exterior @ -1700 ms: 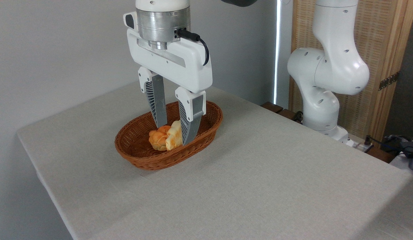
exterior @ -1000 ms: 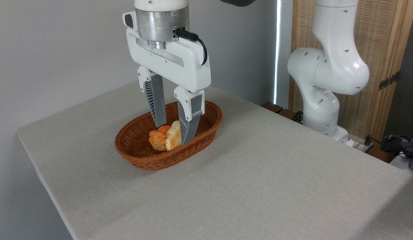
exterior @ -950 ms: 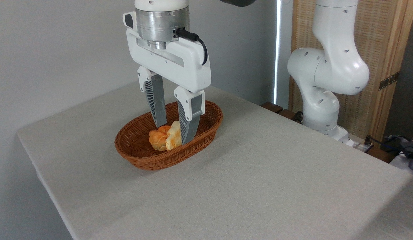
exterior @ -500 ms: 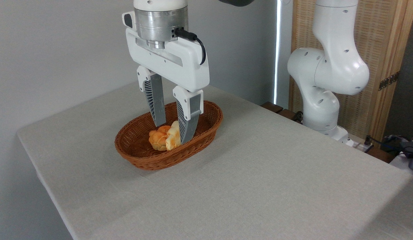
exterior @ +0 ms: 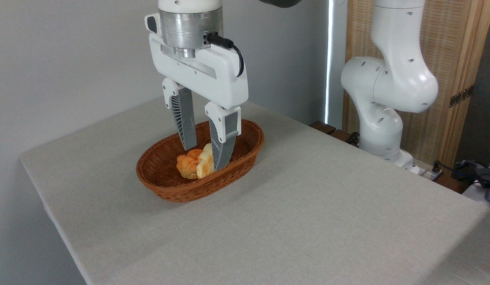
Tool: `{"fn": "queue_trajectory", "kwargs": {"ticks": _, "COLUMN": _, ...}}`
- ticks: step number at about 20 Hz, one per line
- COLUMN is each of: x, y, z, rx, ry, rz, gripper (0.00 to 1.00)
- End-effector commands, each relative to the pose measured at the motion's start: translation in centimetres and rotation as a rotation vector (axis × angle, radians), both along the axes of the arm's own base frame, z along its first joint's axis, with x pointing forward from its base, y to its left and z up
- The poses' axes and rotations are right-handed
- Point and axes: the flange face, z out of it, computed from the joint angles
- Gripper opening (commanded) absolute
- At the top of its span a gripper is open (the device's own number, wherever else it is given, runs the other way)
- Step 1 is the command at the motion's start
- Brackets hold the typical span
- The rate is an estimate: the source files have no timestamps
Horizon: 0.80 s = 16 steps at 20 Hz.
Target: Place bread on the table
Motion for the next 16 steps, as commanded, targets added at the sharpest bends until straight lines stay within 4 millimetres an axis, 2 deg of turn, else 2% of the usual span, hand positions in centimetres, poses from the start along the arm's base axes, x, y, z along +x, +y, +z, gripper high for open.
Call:
{"fn": "queue_trajectory", "kwargs": {"ticks": 1, "x": -0.3, "y": 0.0, "z": 0.6, "rx": -0.008, "ry": 0.011, "rz": -0.009, "gripper": 1.00}}
{"fn": "queue_trajectory", "kwargs": {"ticks": 14, "x": -0.3, "y": -0.2, "z": 0.6, "rx": -0.016, "ry": 0.011, "rz": -0.003, "gripper": 1.00}}
{"fn": "queue_trajectory", "kwargs": {"ticks": 16, "x": -0.5, "y": -1.1, "z": 0.5, "rx": -0.016, "ry": 0.028, "rz": 0.016, "gripper": 1.00}}
